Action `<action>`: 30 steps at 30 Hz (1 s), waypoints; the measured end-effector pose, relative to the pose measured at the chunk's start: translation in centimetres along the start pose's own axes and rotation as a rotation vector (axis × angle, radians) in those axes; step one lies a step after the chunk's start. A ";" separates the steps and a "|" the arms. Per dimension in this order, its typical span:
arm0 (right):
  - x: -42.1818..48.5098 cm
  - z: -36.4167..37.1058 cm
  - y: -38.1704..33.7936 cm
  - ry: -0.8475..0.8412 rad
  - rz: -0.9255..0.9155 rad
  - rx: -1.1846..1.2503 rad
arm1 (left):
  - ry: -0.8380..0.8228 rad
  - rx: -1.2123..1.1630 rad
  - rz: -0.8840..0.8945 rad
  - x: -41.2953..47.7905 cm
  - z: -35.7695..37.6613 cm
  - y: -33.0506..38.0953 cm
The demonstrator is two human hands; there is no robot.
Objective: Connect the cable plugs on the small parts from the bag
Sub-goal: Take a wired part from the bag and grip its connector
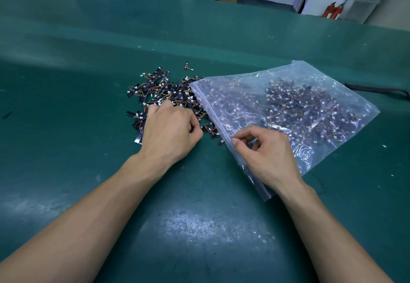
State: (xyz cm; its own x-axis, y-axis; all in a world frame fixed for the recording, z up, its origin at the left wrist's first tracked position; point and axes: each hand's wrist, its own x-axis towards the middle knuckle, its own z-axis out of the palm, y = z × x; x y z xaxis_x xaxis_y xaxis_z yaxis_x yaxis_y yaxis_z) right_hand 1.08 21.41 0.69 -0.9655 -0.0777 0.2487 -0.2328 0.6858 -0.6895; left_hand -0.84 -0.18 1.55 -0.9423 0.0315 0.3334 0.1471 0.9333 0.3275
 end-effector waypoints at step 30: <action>-0.3 0.2 -0.8 0.035 -0.184 0.193 | -0.018 -0.531 0.343 -1.0 -0.2 1.4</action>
State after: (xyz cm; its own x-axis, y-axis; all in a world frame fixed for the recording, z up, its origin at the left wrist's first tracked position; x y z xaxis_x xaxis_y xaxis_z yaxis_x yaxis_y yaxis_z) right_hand 1.49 20.75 1.06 -0.9009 -0.1611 0.4030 -0.4254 0.5112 -0.7468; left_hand 0.41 1.06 1.85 -0.8190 0.3078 0.4844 0.5669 0.5646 0.5999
